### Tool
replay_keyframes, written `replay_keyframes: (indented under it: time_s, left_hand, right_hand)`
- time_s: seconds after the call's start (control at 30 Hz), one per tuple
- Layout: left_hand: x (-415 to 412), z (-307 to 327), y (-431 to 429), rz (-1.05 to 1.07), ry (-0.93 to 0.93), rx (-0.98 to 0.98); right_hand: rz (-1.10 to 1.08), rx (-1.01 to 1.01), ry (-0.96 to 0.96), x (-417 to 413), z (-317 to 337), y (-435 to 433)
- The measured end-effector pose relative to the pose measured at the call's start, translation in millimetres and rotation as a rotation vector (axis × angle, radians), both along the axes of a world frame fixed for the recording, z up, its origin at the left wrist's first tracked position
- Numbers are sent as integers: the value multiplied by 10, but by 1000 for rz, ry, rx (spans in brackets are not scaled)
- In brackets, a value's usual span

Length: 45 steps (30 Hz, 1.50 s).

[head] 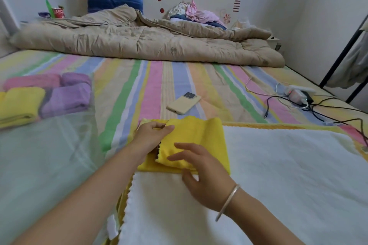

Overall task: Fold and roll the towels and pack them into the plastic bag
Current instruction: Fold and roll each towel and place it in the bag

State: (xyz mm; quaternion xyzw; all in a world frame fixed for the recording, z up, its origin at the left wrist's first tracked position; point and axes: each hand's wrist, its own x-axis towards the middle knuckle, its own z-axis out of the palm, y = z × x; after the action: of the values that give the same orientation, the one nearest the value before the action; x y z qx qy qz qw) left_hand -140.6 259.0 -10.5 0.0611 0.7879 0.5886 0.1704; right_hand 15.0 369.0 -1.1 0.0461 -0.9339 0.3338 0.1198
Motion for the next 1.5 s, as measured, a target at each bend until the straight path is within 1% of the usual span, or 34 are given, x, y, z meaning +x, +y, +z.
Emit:
replay_keyframes:
  time_s: [0.1, 0.2, 0.3, 0.4, 0.5, 0.6, 0.7, 0.87, 0.93, 1.0, 1.07, 1.13, 1.2, 1.23, 1.27, 1.3, 1.33, 1.4, 1.43, 1.5]
  left_hand:
    - [10, 50, 75, 50, -2, 98]
    - [-10, 10, 44, 108, 100, 47]
    - [-59, -37, -63, 84, 197, -10]
    - [-119, -56, -195, 45, 256, -6]
    - [-158, -103, -310, 22, 250, -21]
    - [-155, -191, -358, -5, 246, -29]
    - [-137, -241, -374, -14, 256, -37]
    - [-148, -245, -401, -32, 274, -11]
    - [-153, -221, -387, -37, 286, -6]
    - [-149, -206, -367, -39, 288, -10]
    - [-140, -187, -374, -51, 304, -67]
    - [-129, -131, -389, -59, 385, -230]
    - [-105, -38, -358, -62, 567, -511]
    - [-70, 27, -307, -62, 669, -595]
    - [-24, 92, -231, -82, 756, -609]
    - [31, 135, -141, -145, 821, -607]
    - [97, 152, -41, -247, 873, -644]
    - [200, 41, 134, -451, 931, -846]
    - [224, -43, 175, -515, 937, -942]
    - [208, -224, 183, -539, 933, -1028]
  right_hand:
    - [-121, -11, 75, -19, 70, 190]
    - [-250, 0, 120, -45, 88, 375]
    - [-331, 29, 129, -93, 51, 516]
    - [-346, 74, 50, -158, 2, 571]
    - [-330, 112, -72, -222, -33, 528]
    - [-327, 204, -162, -300, -78, 490]
    - [-353, 279, -219, -389, -118, 467]
    - [-393, 331, -295, -470, -202, 488]
    - [-391, 325, -314, -460, -255, 524]
    - [-381, 271, -315, -442, -293, 550]
    - [-368, 224, -309, -432, -303, 564]
    - [-406, 143, -276, -415, -284, 563]
    - [-525, -1, -193, -372, -249, 551]
    - [-597, -99, -154, -344, -214, 539]
    - [-662, -222, -146, -324, -176, 526]
    - [-712, -366, -176, -305, -119, 508]
    - [-746, -507, -237, -300, -93, 501]
    - [-789, -736, -354, -283, -41, 486]
    - [-812, -878, -367, -269, -33, 480]
    - [-818, -1210, -354, -238, -18, 383]
